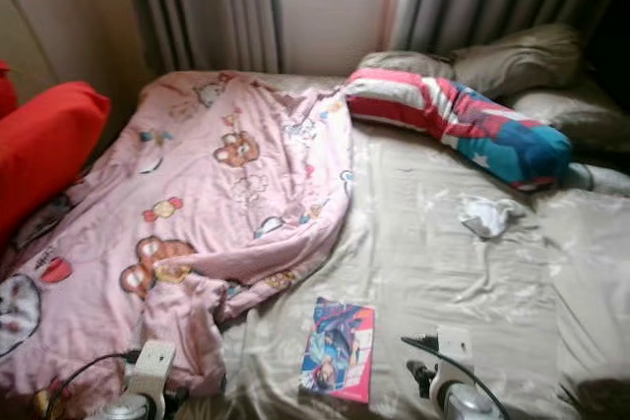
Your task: Clean up the room
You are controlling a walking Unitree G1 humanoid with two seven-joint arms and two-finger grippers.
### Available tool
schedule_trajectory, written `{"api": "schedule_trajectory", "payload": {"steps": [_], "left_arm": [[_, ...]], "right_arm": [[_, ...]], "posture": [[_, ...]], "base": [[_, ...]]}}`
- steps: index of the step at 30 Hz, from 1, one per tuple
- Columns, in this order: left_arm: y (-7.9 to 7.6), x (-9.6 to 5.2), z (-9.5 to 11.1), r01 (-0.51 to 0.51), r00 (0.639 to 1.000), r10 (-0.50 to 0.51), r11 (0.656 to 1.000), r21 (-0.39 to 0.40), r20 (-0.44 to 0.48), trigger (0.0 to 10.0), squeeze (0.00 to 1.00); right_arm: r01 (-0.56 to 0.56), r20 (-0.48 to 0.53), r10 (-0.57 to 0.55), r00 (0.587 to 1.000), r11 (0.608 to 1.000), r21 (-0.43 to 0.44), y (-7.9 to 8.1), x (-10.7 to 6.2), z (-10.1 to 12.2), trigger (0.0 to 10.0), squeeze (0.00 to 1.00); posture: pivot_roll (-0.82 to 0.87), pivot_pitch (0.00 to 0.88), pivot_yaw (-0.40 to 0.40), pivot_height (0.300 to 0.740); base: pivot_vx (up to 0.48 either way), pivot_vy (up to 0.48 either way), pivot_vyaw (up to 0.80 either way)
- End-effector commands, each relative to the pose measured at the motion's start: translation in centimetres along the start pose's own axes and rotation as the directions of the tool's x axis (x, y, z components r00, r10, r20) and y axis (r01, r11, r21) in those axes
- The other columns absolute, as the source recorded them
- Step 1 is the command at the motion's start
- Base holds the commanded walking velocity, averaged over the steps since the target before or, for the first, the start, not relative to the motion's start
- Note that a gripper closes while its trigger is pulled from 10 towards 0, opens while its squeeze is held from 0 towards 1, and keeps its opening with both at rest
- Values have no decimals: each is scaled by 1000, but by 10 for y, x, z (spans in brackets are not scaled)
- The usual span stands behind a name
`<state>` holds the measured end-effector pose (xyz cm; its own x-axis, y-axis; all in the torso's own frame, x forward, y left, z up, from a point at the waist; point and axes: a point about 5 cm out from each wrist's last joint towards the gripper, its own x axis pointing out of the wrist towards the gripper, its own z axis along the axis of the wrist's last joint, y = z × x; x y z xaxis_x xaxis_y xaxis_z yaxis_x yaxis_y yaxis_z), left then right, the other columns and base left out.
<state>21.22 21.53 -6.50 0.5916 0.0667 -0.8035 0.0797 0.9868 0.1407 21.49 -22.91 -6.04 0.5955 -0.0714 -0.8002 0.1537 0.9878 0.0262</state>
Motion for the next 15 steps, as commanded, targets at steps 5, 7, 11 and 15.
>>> {"api": "schedule_trajectory", "payload": {"steps": [5,7,11,15], "left_arm": [[0,0,-2,0,1000,0,1000,9,-13,10000,0],[0,0,-3,0,1000,0,1000,7,-12,10000,0],[0,0,-2,-1,1000,1,1000,1,-8,10000,0],[1,0,-2,-1,1000,1,1000,-1,-6,10000,0]], "right_arm": [[2,0,-2,1000,1000,-1,-1,0,2,10000,0],[3,1,-3,1000,1000,-1,-1,0,2,10000,0],[4,6,-4,1000,1000,0,-1,0,3,10000,0],[3,5,-3,1000,1000,-4,-1,0,3,10000,0]], "posture": [[-96,0,-17,733],[-96,0,-18,733],[-96,0,-18,733],[-96,0,-18,733]], "base": [[0,-115,-763],[0,0,-641],[0,0,-130],[0,0,0]]}}
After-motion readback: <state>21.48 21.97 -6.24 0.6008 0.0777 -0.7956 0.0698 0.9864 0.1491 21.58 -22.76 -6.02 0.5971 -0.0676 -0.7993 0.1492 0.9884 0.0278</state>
